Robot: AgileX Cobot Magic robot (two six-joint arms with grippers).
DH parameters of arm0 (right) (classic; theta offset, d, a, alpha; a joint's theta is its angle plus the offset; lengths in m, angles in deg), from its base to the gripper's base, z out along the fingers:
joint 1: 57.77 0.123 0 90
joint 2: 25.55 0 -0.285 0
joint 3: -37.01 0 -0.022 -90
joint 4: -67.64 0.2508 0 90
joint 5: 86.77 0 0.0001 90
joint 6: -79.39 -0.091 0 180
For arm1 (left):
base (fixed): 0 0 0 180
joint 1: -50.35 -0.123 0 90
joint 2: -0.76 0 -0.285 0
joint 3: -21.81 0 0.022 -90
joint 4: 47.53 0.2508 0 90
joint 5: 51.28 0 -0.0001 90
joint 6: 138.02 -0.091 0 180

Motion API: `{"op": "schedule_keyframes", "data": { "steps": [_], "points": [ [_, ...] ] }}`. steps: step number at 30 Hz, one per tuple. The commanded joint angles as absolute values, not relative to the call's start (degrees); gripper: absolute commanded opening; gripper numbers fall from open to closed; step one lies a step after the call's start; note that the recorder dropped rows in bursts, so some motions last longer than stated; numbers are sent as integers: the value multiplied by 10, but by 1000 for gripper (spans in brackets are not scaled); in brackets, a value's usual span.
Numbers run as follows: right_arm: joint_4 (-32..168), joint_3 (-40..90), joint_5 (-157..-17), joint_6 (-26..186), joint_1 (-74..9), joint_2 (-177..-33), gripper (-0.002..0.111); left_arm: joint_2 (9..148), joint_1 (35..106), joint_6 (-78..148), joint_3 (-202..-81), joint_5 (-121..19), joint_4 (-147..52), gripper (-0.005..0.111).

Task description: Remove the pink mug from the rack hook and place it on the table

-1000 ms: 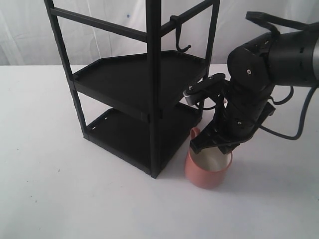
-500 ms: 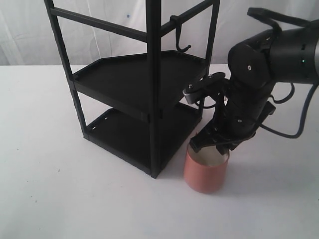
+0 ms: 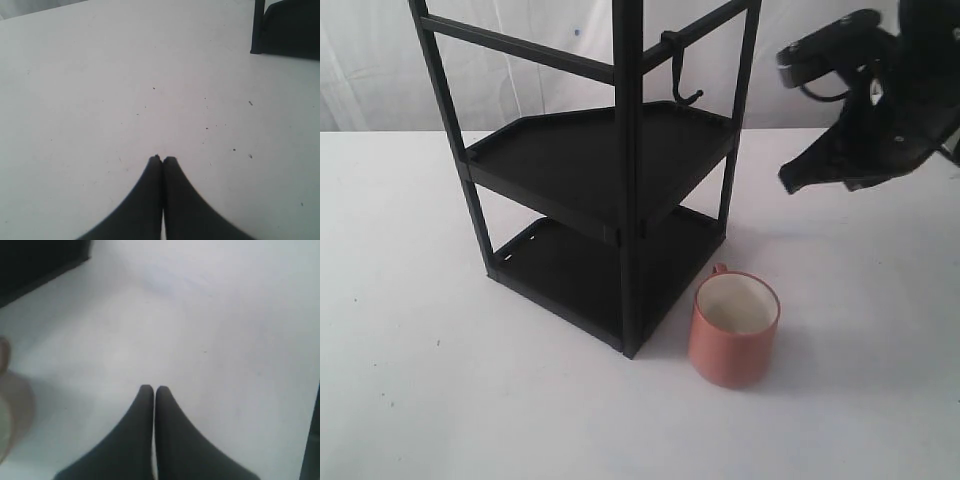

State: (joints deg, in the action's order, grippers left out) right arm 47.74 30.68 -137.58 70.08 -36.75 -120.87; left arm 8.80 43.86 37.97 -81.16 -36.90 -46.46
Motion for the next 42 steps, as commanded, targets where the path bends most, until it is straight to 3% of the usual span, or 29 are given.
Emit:
{"op": "schedule_keyframes", "data": {
  "steps": [1,6,13,27,39,42],
  "points": [
    [501,290,-1355,663,-463,-1220,0,85,438,381,-810,-366,-464,0],
    [557,199,-1291,675,-484,-1141,0,85,438,381,-810,-366,-464,0],
    [537,71,-1072,703,-468,-840,0,85,438,381,-810,-366,-464,0],
    [538,4,-1167,713,-468,-489,0,85,438,381,-810,-366,-464,0],
    [538,4,-1167,713,-468,-365,0,85,438,381,-810,-366,-464,0],
    [536,-45,-1098,713,-469,-358,0,85,438,381,-810,-366,-464,0]
  ]
}}
